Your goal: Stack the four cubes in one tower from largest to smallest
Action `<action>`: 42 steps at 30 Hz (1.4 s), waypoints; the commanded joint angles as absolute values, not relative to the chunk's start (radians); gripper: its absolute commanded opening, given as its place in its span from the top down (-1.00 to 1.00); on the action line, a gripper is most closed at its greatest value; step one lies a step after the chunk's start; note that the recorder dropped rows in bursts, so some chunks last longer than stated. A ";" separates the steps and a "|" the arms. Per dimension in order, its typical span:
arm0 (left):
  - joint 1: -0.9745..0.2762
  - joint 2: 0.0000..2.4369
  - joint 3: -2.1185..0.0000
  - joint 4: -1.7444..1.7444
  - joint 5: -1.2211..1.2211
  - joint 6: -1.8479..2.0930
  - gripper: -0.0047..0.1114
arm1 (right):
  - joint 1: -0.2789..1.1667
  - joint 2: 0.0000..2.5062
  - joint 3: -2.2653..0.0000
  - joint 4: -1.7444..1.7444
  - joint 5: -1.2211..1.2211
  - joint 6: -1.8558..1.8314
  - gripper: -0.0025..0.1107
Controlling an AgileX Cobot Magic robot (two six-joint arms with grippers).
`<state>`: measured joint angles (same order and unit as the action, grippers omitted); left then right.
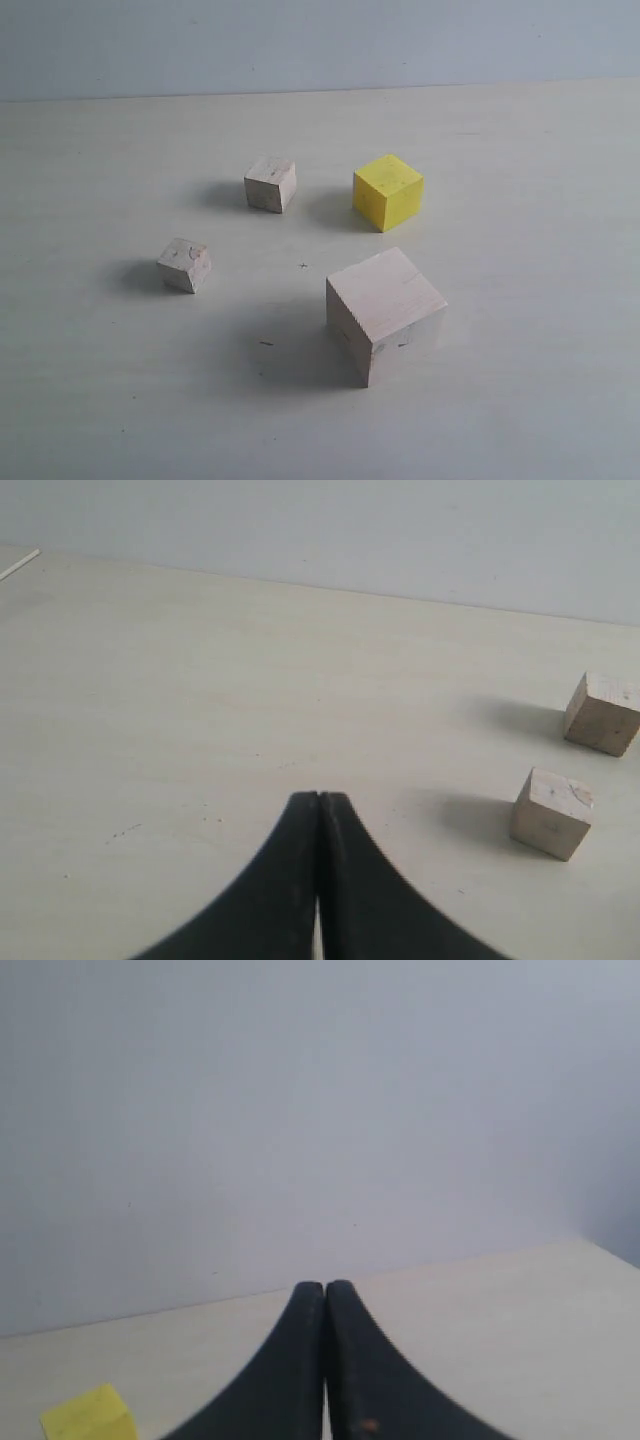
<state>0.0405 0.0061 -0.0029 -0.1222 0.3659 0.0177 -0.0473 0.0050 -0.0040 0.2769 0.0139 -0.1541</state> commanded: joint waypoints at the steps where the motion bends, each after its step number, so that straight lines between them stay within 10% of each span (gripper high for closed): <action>1: 0.035 0.000 0.000 -0.122 0.359 0.025 0.92 | -0.046 0.000 0.000 0.280 -0.044 -0.157 0.96; 25: 0.035 0.000 0.000 -0.122 -0.313 0.018 0.92 | -0.022 0.102 -0.290 0.202 -0.112 -0.024 0.96; 42: -0.016 0.230 -0.361 -0.122 0.059 -0.088 0.92 | 0.369 0.621 -0.617 0.206 0.208 -0.225 0.96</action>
